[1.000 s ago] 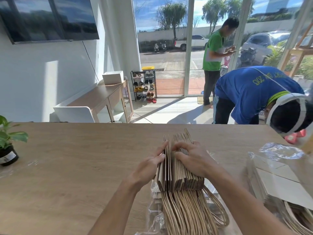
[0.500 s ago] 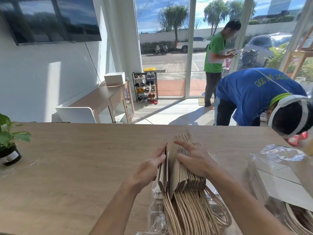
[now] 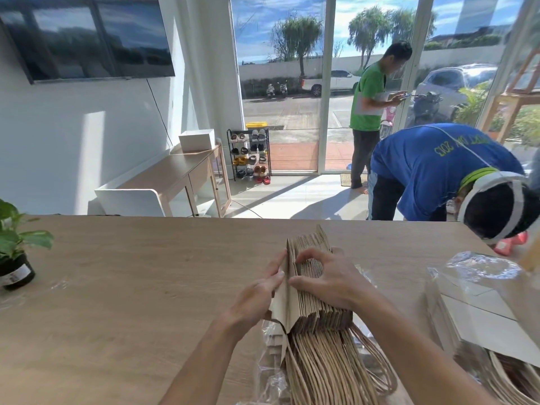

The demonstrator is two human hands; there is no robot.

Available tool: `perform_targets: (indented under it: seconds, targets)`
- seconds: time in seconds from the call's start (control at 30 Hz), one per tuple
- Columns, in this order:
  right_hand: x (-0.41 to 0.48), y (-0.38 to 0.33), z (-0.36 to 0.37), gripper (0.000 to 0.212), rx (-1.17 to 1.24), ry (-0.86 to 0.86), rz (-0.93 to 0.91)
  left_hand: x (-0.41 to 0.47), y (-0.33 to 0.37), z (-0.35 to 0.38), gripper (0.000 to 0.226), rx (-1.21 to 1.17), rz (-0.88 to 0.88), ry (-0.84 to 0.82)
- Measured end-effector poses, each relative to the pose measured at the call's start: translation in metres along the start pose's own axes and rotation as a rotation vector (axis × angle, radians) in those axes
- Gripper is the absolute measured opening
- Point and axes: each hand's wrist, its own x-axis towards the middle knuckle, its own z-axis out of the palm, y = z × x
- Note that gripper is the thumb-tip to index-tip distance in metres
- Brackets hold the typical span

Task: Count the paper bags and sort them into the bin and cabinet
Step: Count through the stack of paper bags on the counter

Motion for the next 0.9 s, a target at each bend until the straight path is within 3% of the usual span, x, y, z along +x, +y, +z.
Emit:
perform_targets:
  seconds: [0.17, 0.27, 0.37, 0.5, 0.7, 0.8, 0.9]
  targets:
    - [0.0, 0.001, 0.0, 0.033, 0.033, 0.01, 0.01, 0.001, -0.003, 0.0, 0.048, -0.103, -0.021, -0.044]
    - [0.002, 0.003, 0.001, 0.062, 0.007, 0.018, 0.023, 0.003, -0.006, -0.002, 0.053, -0.083, -0.026, -0.067]
    - [0.003, 0.006, 0.003, 0.091, 0.038, 0.053, 0.028, 0.007, -0.008, -0.004, 0.072, 0.035, -0.019, -0.096]
    - [0.004, 0.009, 0.008, 0.091, 0.206, 0.115, 0.054, 0.021, -0.011, -0.008, 0.09, 0.419, 0.079, -0.081]
    - [0.006, 0.016, 0.008, 0.053, 0.423, 0.117, 0.244, 0.045, 0.005, -0.017, 0.113, 0.992, 0.316, -0.11]
    - [0.004, 0.024, 0.008, 0.062, 0.54, 0.098, 0.279, 0.056, 0.021, -0.025, 0.125, 1.371, 0.419, -0.15]
    - [-0.001, 0.025, 0.005, 0.05, 0.622, 0.095, 0.319, 0.072, 0.036, -0.024, 0.128, 1.642, 0.663, -0.23]
